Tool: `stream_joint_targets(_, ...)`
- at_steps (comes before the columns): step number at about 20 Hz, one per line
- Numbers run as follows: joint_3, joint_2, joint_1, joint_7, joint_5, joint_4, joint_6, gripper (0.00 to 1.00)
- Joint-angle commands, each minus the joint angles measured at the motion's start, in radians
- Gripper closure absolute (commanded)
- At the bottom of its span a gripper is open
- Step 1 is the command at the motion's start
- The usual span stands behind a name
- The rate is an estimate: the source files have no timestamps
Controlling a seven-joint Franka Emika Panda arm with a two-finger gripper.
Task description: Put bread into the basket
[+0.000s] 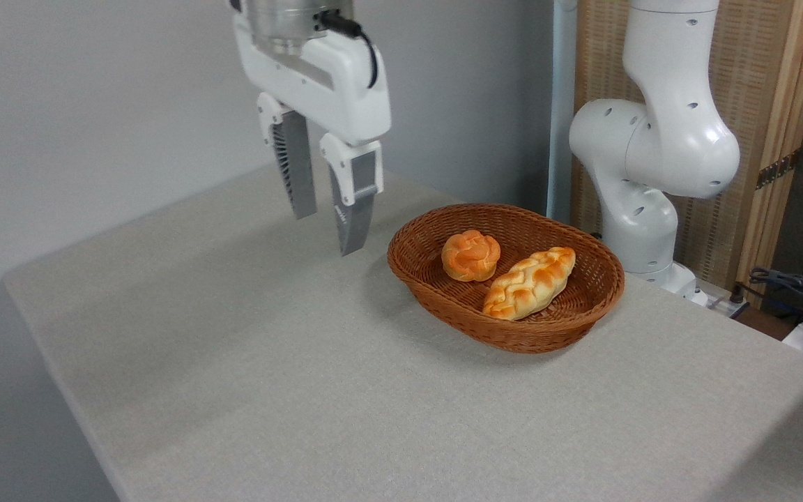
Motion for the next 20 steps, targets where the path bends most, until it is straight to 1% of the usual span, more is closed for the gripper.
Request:
stream_joint_targets(1, 0.005, 0.034, 0.000, -0.019, -0.006, 0.051, -0.021, 0.00)
stream_joint_targets(6, 0.002, 0.057, 0.001, -0.073, -0.005, 0.078, -0.026, 0.00)
stream_joint_targets(10, 0.002, 0.067, 0.001, -0.072, 0.000, 0.094, -0.056, 0.00)
stream_joint_targets(11, -0.001, 0.068, 0.001, -0.072, 0.006, 0.094, -0.064, 0.00)
stream_joint_targets(14, -0.022, 0.068, 0.001, -0.073, 0.053, 0.094, -0.064, 0.00)
stream_joint_targets(17, -0.022, 0.071, 0.001, -0.110, 0.061, 0.094, -0.064, 0.00)
stream_joint_targets(20, -0.024, 0.077, 0.001, -0.115, 0.064, 0.095, -0.059, 0.00)
